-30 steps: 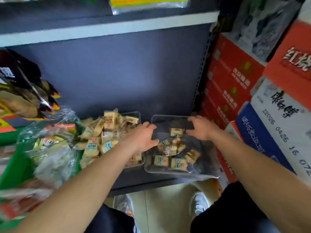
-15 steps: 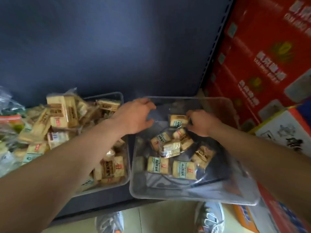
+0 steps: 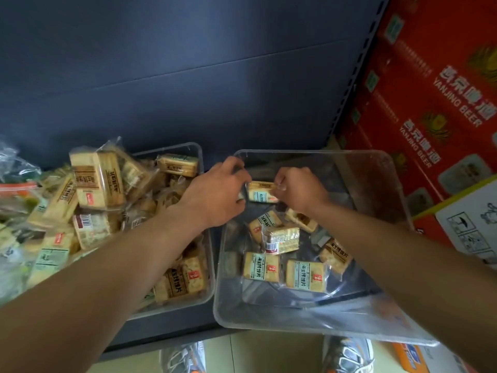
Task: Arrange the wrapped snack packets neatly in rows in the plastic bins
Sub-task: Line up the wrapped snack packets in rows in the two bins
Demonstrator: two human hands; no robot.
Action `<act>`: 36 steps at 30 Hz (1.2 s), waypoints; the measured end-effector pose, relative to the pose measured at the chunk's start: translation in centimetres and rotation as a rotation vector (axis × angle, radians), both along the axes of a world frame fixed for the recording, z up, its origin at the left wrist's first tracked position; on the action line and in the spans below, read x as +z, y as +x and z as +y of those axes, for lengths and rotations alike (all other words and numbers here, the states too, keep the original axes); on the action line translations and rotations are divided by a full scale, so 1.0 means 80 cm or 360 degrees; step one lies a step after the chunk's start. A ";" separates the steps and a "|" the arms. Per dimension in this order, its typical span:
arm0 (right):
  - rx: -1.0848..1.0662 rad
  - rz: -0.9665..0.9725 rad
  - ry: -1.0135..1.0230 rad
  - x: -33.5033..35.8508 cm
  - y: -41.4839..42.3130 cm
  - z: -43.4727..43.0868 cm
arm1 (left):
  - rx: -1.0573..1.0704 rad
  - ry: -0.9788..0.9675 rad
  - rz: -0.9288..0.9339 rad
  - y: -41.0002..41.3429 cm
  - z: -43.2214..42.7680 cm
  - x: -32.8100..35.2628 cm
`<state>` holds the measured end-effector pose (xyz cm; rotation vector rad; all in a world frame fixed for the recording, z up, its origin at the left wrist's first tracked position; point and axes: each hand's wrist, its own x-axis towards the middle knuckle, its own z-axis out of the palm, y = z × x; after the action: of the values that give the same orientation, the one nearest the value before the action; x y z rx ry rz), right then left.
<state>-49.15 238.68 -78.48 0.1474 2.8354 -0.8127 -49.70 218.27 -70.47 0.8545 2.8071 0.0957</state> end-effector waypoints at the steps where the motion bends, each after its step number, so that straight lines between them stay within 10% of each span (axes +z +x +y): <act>1: 0.0023 -0.0013 0.0037 0.000 -0.002 -0.007 | -0.0001 0.0000 0.0008 -0.001 -0.001 0.000; 8: -0.0075 0.0188 0.0084 0.010 0.030 0.013 | -0.0019 -0.0053 0.0004 -0.002 -0.004 -0.002; 12: 0.0373 -0.0300 -0.0375 0.008 0.049 0.000 | -0.0047 -0.0088 0.0114 0.002 -0.002 -0.001; 20: 0.0666 -0.0752 0.0490 0.044 0.073 0.042 | -0.0257 -0.0066 0.0114 0.017 0.018 0.009; 25: 0.0365 -0.0242 0.0448 0.041 0.061 0.033 | -0.0294 -0.0388 -0.0147 0.028 0.051 -0.018; 36: 0.0289 -0.0353 0.0556 0.026 0.063 0.083 | -0.0150 -0.0496 -0.0530 0.033 0.073 -0.070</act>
<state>-44.09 245.34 -76.41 0.0245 2.7017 -0.2432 -47.05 224.10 -76.11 0.8083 2.3851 -0.1921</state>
